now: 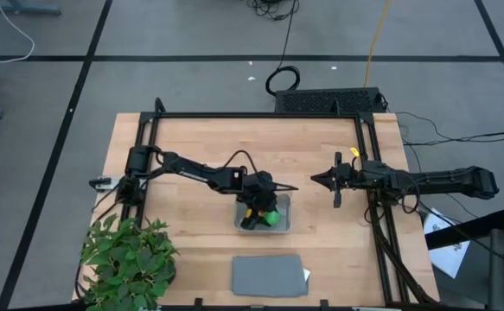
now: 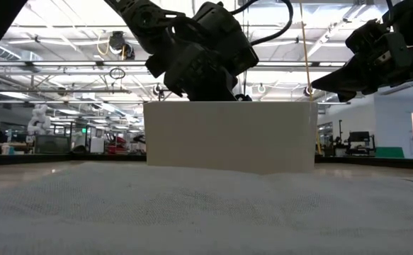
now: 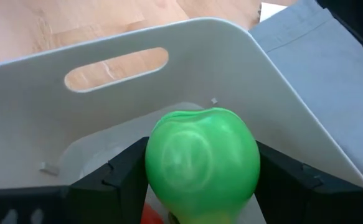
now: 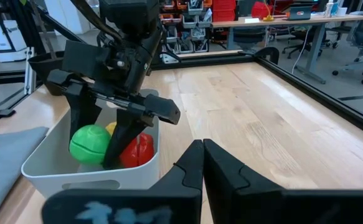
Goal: Pick and placing Produce into tupperware
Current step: Put the green pear into the gray bin, then return to Home Position
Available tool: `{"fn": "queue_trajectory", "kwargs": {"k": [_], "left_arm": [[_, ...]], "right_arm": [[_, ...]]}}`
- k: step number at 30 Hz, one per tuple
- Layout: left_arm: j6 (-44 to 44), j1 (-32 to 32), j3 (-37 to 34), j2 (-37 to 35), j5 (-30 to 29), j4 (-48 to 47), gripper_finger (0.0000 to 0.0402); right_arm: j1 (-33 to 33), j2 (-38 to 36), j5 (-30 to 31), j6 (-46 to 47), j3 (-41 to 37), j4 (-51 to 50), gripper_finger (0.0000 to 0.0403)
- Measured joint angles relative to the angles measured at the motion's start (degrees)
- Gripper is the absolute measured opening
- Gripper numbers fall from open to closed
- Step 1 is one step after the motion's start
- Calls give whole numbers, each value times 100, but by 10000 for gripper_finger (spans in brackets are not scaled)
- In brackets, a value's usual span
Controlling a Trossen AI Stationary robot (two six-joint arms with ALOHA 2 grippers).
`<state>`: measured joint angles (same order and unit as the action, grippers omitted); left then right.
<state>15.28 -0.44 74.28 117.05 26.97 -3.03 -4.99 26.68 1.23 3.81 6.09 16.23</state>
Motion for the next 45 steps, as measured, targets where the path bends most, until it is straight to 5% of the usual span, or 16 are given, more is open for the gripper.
{"fn": "queue_trajectory", "kwargs": {"k": [11, 27, 32, 40, 45], "left_arm": [[-39, 19, -2, 0, 54, -23, 289], [497, -5, 28, -543, -256, -131, 284], [536, 18, 28, -1079, -903, -630, 228], [613, 33, 28, -1875, -1883, -2080, 28], [584, 58, -109, -2373, -2361, -2495, 7]], "right_arm": [[0, 0, 0, 0, 0, 0, 0], [0, 4, -2, -2, 0, 15, 0], [0, 2, 0, -7, 0, 26, 0], [0, 2, 0, -4, 0, 116, 0], [1, -20, -2, -2, 0, 286, 0]]}}
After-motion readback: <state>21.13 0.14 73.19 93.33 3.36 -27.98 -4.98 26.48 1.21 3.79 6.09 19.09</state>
